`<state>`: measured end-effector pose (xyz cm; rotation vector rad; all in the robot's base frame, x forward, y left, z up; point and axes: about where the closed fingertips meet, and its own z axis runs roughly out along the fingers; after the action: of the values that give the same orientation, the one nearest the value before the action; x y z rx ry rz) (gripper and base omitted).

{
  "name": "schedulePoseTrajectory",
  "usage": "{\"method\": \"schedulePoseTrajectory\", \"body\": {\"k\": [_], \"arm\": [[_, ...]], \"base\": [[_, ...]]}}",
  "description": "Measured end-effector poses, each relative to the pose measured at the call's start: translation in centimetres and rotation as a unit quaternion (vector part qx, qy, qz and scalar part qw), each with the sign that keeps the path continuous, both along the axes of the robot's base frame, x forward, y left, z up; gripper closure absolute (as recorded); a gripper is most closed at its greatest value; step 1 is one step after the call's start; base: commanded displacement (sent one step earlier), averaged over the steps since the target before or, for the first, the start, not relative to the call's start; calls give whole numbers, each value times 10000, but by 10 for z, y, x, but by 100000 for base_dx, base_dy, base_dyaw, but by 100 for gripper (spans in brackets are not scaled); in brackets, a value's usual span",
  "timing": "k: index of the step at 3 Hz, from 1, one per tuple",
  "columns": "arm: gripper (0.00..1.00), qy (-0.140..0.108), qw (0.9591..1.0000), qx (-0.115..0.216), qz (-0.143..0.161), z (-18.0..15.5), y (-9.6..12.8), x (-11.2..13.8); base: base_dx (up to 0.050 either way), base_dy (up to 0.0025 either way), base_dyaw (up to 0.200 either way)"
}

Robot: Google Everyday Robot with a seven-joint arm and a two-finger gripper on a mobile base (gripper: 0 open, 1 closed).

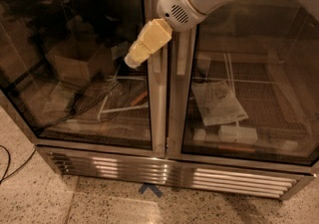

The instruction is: Place blue chip bag into bottom drawer

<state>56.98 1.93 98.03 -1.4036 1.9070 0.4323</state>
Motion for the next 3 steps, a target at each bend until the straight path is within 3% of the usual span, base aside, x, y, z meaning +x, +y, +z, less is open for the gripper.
{"method": "schedulePoseTrajectory", "body": {"k": [2,3], "arm": [[0,0,10000,0,0,0,1,-1],[0,-254,9979,-70,-595,2,13,-11]], "base": [[0,0,0],[0,0,0]]}}
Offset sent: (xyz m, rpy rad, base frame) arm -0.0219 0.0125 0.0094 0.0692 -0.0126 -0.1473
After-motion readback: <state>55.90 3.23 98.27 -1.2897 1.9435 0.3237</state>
